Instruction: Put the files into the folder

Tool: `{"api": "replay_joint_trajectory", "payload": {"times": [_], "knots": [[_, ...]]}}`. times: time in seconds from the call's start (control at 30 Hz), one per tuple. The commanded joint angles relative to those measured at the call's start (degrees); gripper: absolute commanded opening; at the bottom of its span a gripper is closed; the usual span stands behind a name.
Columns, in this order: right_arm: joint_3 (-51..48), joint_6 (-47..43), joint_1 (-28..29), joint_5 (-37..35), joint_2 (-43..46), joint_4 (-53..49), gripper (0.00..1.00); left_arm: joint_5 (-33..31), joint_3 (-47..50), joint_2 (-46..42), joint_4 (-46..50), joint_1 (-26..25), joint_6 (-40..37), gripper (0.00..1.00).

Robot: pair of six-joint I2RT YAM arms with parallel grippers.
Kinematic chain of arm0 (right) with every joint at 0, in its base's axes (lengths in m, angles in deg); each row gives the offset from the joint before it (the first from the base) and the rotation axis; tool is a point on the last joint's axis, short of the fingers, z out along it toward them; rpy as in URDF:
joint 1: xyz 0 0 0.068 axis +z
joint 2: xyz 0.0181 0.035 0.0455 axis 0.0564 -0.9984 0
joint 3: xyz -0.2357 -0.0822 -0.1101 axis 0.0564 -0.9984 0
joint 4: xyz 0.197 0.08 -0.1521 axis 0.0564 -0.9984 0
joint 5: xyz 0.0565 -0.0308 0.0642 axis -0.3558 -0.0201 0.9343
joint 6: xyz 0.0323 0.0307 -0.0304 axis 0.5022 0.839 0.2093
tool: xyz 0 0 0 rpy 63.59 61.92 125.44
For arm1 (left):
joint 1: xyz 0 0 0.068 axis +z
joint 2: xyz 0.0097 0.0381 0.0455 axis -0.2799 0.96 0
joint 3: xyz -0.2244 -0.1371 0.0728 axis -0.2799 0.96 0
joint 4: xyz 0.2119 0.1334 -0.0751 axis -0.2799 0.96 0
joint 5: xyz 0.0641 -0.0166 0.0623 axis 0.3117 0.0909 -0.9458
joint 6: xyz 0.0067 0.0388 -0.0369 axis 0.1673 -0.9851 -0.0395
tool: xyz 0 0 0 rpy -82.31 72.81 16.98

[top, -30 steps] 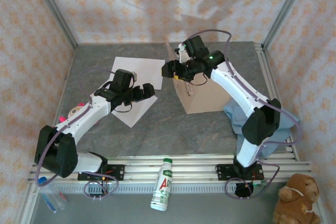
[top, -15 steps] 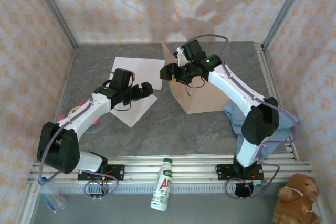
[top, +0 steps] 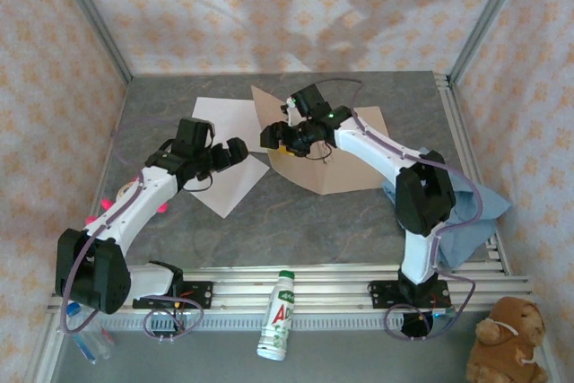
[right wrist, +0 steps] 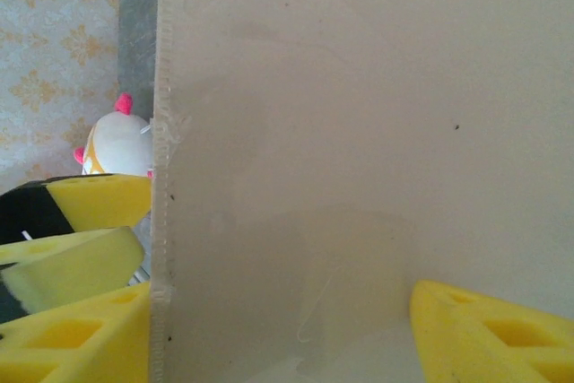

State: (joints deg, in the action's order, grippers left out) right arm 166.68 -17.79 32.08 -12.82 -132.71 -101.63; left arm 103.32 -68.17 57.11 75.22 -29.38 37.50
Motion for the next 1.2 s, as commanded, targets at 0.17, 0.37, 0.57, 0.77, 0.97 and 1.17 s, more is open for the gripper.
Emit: {"api": "replay_joint_trajectory", "payload": {"times": [0.17, 0.37, 0.57, 0.77, 0.97, 1.17], "knots": [[6.77, -0.25, -0.22, 1.13, 2.99, -0.3, 0.78, -3.34, -2.23, -0.52, 4.88, 0.85, -3.35, 1.0], [11.57, -0.11, -0.17, 1.3, 3.9, -2.14, 0.83, -5.01, -3.77, -0.82, 5.93, 2.99, -4.07, 1.0], [8.83, -0.6, -0.58, -1.89, 5.05, -1.86, 0.83, -9.7, -5.02, 0.66, 6.49, 8.18, -4.07, 1.0], [2.52, 2.06, -0.46, -3.54, 3.96, 3.28, 0.82, -12.7, -3.87, 4.63, 6.79, 12.96, -1.97, 1.0], [2.54, 5.06, 3.73, -1.41, -5.45, 12.46, 0.77, -7.5, 3.91, 5.42, 0.29, 18.5, 0.47, 0.95], [14.9, 5.95, 9.62, 0.78, -20.44, 13.34, 0.73, -4.63, 8.78, 4.1, -2.93, 23.89, 1.02, 0.89]]}}
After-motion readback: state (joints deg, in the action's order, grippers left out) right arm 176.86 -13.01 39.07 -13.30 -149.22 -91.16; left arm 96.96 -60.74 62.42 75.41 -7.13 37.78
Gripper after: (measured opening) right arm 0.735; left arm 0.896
